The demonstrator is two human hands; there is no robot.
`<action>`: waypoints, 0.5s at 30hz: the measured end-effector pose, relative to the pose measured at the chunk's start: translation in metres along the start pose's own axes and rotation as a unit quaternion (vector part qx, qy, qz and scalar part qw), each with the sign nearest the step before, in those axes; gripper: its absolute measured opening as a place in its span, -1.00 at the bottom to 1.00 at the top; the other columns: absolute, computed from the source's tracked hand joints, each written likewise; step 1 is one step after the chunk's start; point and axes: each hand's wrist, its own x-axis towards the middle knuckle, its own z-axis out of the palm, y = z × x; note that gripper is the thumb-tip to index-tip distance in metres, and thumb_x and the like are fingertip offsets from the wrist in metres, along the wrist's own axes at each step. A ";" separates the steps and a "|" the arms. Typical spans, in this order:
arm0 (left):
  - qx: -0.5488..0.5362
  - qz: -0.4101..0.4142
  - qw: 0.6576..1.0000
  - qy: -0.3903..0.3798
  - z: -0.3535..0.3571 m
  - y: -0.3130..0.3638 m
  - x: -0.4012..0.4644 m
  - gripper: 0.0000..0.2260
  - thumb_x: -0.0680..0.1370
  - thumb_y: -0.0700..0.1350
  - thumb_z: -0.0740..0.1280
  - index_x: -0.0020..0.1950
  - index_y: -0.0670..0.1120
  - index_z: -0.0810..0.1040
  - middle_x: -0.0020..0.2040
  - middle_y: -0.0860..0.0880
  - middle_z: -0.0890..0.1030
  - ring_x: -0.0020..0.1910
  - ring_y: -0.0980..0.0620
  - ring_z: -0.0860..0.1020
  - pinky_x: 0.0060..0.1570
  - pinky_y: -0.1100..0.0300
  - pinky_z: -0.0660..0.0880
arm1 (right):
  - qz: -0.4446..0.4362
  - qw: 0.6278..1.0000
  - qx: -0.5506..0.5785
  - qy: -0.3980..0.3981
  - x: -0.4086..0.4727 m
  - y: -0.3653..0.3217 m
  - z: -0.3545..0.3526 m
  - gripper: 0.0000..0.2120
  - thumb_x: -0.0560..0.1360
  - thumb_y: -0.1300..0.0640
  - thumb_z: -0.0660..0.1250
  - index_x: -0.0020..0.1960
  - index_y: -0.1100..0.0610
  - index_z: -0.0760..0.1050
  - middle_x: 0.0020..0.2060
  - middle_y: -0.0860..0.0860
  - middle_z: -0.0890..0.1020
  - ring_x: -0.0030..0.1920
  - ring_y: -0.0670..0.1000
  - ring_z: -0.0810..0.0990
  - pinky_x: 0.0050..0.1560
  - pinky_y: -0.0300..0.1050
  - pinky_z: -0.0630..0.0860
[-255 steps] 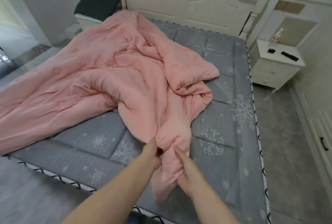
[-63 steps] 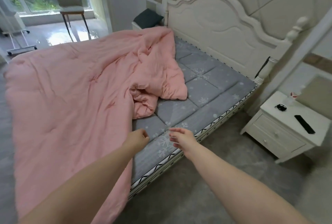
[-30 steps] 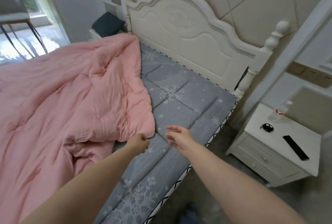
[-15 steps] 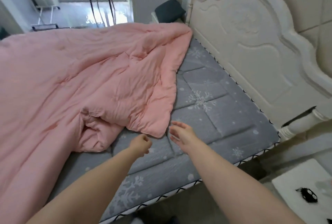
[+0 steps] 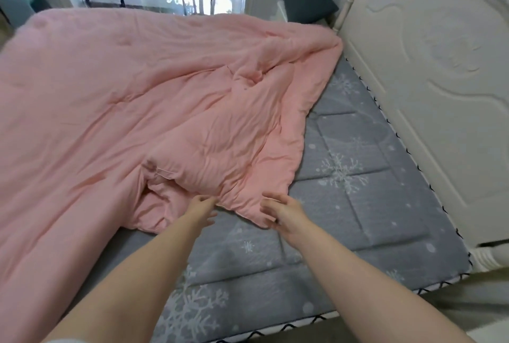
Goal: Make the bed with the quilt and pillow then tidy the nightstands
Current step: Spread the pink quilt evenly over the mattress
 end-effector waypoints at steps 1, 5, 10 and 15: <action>-0.025 -0.005 1.000 0.010 -0.007 0.005 0.018 -0.69 0.47 -0.03 0.41 0.16 -0.11 0.51 -0.08 -0.09 0.56 -0.21 -0.05 0.54 -0.22 0.15 0.46 | 0.002 1.000 -0.011 -0.002 0.009 0.000 0.005 -0.81 0.49 0.31 0.37 0.04 0.07 0.60 -0.14 0.04 0.62 -0.13 -0.05 0.60 -0.15 -0.18 0.53; -0.174 -0.021 0.981 0.082 -0.024 0.024 0.076 -0.47 0.36 -0.05 0.46 0.28 -0.18 0.50 0.11 -0.16 0.61 0.03 -0.13 0.60 -0.10 0.10 0.53 | 0.020 0.999 -0.040 -0.016 0.039 0.003 0.017 -0.79 0.48 0.31 0.37 0.06 0.09 0.60 -0.16 0.04 0.64 -0.13 -0.04 0.60 -0.01 -0.10 0.53; -0.272 -0.037 0.950 0.149 -0.031 0.044 0.107 -0.27 0.35 0.01 0.52 0.44 -0.07 0.30 0.22 -0.05 0.53 0.03 -0.07 0.55 -0.10 0.05 0.54 | 0.049 0.996 -0.079 -0.004 0.067 0.012 0.023 -0.75 0.50 0.33 0.32 0.11 0.09 0.59 -0.14 0.03 0.62 -0.13 -0.04 0.57 -0.05 -0.14 0.52; -0.291 -0.066 0.949 0.101 -0.031 0.045 0.122 -0.48 0.49 0.01 0.43 0.37 -0.19 0.42 0.03 -0.02 0.54 0.05 -0.01 0.56 -0.20 0.13 0.45 | 0.087 0.992 -0.091 0.012 0.084 0.025 0.025 -0.74 0.49 0.34 0.31 0.10 0.10 0.59 -0.10 0.06 0.63 -0.10 -0.04 0.59 -0.10 -0.16 0.54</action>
